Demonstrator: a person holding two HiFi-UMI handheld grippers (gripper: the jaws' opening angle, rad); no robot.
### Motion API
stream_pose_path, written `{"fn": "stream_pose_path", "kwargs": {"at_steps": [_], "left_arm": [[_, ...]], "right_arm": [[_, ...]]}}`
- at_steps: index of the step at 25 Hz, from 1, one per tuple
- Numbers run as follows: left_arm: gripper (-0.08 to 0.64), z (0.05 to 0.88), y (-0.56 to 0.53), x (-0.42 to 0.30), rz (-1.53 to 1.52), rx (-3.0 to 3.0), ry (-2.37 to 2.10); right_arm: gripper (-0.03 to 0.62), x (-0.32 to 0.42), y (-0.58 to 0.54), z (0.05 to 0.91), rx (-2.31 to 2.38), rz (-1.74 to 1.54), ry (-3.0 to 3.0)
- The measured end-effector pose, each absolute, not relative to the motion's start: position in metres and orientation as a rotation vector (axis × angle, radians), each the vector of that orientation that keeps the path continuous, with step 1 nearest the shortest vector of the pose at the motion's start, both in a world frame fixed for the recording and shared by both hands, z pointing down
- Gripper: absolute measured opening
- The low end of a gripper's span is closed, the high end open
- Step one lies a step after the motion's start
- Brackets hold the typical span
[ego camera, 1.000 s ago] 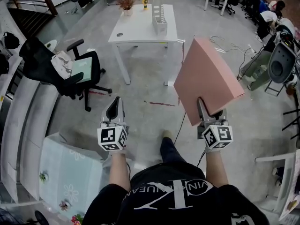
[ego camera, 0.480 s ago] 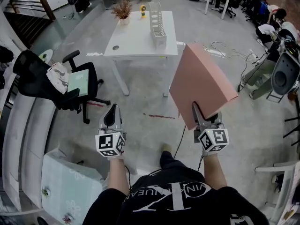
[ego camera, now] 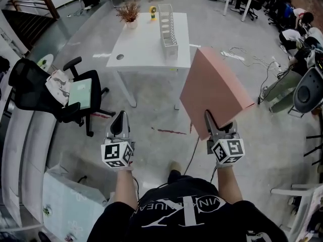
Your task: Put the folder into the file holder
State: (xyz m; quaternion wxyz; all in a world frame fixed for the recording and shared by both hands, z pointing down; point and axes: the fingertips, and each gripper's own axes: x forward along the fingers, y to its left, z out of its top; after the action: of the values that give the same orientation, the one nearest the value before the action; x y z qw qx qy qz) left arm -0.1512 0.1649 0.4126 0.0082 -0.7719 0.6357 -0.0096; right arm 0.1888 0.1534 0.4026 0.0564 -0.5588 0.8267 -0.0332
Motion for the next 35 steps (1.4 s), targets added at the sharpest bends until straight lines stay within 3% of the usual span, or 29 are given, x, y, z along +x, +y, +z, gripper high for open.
{"fn": "stream_pose_path", "kwargs": {"at_steps": [19,35], "left_arm": [[0.0,0.425,0.084,-0.122,-0.081,-2.402,2.0],[0.0,0.423,-0.038,-0.137,-0.044,-2.426,1.961]], "right_arm": [[0.295,0.207,0.062,0.415,-1.633,-0.159,2.527],[0.296,0.176,-0.046,0.398,-1.614,-0.11,2.534]]}}
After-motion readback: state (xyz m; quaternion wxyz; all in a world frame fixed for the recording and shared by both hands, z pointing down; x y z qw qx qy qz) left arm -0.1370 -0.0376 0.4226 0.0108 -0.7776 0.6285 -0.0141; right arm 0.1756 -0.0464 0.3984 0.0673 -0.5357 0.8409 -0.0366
